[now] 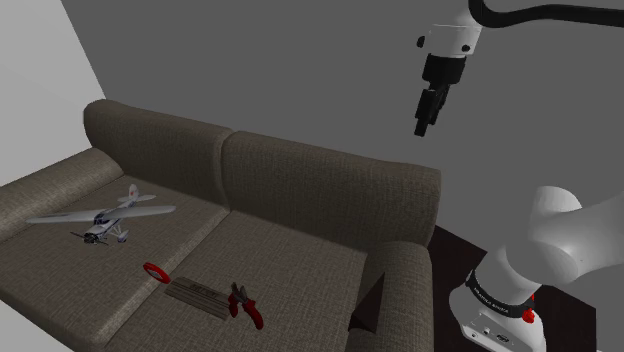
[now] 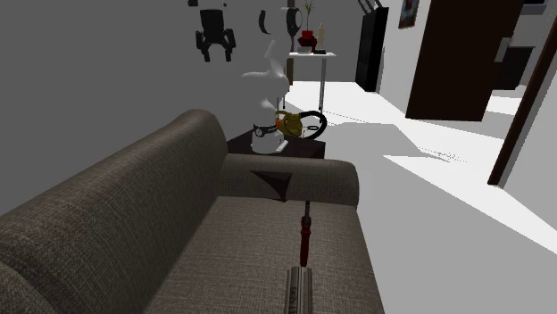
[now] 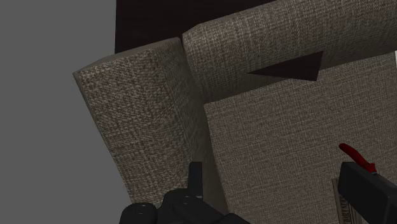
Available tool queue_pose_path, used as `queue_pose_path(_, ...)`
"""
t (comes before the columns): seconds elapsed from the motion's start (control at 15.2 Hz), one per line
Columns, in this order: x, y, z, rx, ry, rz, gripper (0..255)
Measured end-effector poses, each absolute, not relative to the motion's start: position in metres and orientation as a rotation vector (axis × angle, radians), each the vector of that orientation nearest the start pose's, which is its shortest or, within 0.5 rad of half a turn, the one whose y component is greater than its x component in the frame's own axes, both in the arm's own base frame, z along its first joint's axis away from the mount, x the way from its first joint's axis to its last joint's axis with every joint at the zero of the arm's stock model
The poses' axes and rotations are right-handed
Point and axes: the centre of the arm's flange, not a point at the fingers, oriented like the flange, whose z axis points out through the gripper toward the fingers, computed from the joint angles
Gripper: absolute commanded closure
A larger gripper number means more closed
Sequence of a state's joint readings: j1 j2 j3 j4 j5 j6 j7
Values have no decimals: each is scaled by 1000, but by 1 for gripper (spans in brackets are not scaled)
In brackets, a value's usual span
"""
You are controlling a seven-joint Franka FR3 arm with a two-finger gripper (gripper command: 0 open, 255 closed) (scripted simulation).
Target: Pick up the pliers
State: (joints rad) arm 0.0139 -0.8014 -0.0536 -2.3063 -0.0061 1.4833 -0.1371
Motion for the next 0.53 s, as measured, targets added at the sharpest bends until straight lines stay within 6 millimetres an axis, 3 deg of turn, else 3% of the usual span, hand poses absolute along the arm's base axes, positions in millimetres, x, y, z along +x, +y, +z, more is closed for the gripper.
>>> queue_pose_path(0.13, 295, -15, 607, -3101, -178, 29, 0)
queue_pose_path(0.53, 312, 31, 553, -3085, -189, 12, 0)
